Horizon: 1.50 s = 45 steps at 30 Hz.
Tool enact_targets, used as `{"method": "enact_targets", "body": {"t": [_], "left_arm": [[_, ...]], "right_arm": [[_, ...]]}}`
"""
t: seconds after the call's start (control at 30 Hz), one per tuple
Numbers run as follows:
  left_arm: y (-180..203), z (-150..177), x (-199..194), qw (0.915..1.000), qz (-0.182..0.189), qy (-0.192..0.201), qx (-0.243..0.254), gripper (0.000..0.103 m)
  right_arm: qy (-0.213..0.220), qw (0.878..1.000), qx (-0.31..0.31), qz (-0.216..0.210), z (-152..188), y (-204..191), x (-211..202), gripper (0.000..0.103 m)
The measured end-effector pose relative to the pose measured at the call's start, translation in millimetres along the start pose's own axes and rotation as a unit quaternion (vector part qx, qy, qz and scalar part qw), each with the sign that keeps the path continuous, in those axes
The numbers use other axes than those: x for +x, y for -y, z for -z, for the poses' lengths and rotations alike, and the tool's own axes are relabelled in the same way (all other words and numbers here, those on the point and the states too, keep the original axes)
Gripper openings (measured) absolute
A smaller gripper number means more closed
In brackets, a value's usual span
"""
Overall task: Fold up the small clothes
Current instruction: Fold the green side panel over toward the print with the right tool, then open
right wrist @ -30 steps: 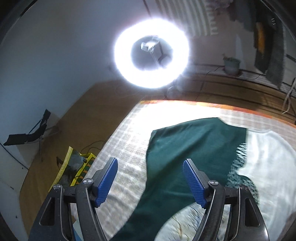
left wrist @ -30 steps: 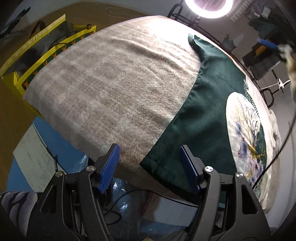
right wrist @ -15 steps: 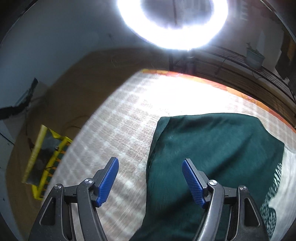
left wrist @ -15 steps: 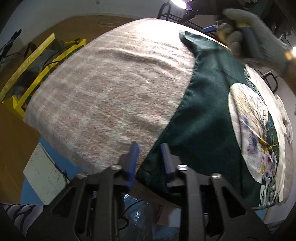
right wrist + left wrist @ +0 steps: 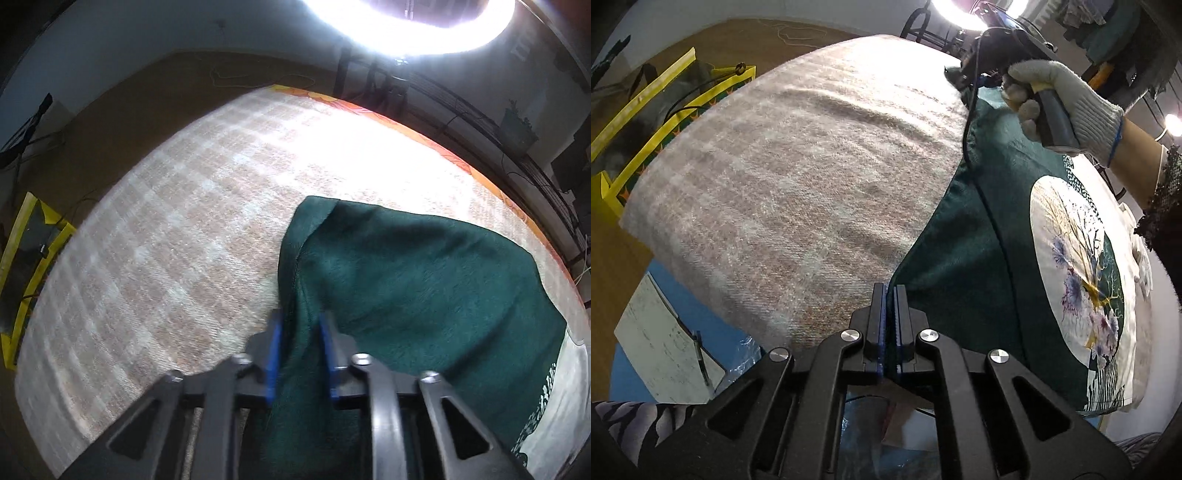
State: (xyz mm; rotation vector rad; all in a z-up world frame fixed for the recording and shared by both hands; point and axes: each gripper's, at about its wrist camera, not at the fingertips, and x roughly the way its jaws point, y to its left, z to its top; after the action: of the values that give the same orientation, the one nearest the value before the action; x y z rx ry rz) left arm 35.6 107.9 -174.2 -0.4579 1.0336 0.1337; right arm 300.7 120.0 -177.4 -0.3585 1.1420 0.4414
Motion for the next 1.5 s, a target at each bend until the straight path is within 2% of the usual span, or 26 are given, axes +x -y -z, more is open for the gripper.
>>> {"method": "enact_targets", "body": {"t": [0.1,0.13,0.17,0.2,0.27,0.3,0.33,0.37,0.5,0.67,0.83,0.9,1.17,1.33,1.5], "left_arm": [[-3.8,-2.1,-4.2,0.9999,0.005,0.006,-0.008,0.003],[-5.5,-2.2,-3.3,0.9999,0.005,0.002,-0.012,0.011],[-7.3,-1.0,-2.1,0.9999,0.004,-0.001,-0.016,0.027],[-9.4,-0.4,-0.1,0.9998,0.004,-0.005,-0.019,0.034],[-9.8,0.8,0.6,0.9998,0.004,-0.001,-0.019,0.036],[-7.4,0.9,1.2,0.9999,-0.002,0.000,-0.011,0.036],[-2.9,2.1,1.7,0.9999,-0.016,0.003,0.004,0.025],[-0.3,3.6,2.5,0.9997,-0.022,0.003,0.013,0.002],[6.8,5.3,-0.3,0.9997,0.004,0.002,0.024,0.001],[25.7,10.7,-17.9,0.9976,0.032,0.026,0.057,0.000],[53.3,18.6,-39.5,0.9916,0.048,0.055,0.107,0.000],[61.1,20.8,-45.7,0.9896,0.067,0.057,0.114,0.000],[116.6,40.6,-51.3,0.9769,0.133,0.029,0.165,0.000],[164.1,57.5,-43.2,0.9652,0.160,0.003,0.207,0.000],[196.0,69.4,-27.3,0.9577,0.172,-0.026,0.229,0.000]], "right_arm": [[0.009,1.000,0.017,0.001,1.4,12.1,-6.9,0.003],[0.011,1.000,0.022,0.000,2.1,15.8,-9.7,0.003],[0.013,1.000,0.026,-0.002,1.8,16.9,-10.6,0.002],[0.015,0.999,0.028,-0.003,2.0,18.7,-13.0,0.002],[0.025,0.999,0.029,-0.006,1.3,21.7,-18.4,0.002],[0.027,0.999,0.030,-0.009,-0.3,21.4,-18.9,0.002],[0.032,0.999,0.031,-0.015,-0.1,23.1,-22.5,0.002],[0.036,0.999,0.034,-0.019,-0.4,24.6,-24.8,0.002],[0.048,0.997,0.045,-0.030,1.8,35.4,-35.7,0.002],[0.079,0.993,0.066,-0.055,7.9,55.4,-53.0,0.002],[0.100,0.986,0.114,-0.074,27.3,93.7,-71.6,0.002],[0.107,0.983,0.130,-0.075,36.2,109.3,-78.4,0.002],[0.114,0.971,0.192,-0.084,84.9,176.8,-96.8,0.002],[0.113,0.965,0.225,-0.075,106.8,220.5,-96.8,0.002],[0.108,0.964,0.236,-0.061,120.1,253.3,-86.0,0.004]]}}
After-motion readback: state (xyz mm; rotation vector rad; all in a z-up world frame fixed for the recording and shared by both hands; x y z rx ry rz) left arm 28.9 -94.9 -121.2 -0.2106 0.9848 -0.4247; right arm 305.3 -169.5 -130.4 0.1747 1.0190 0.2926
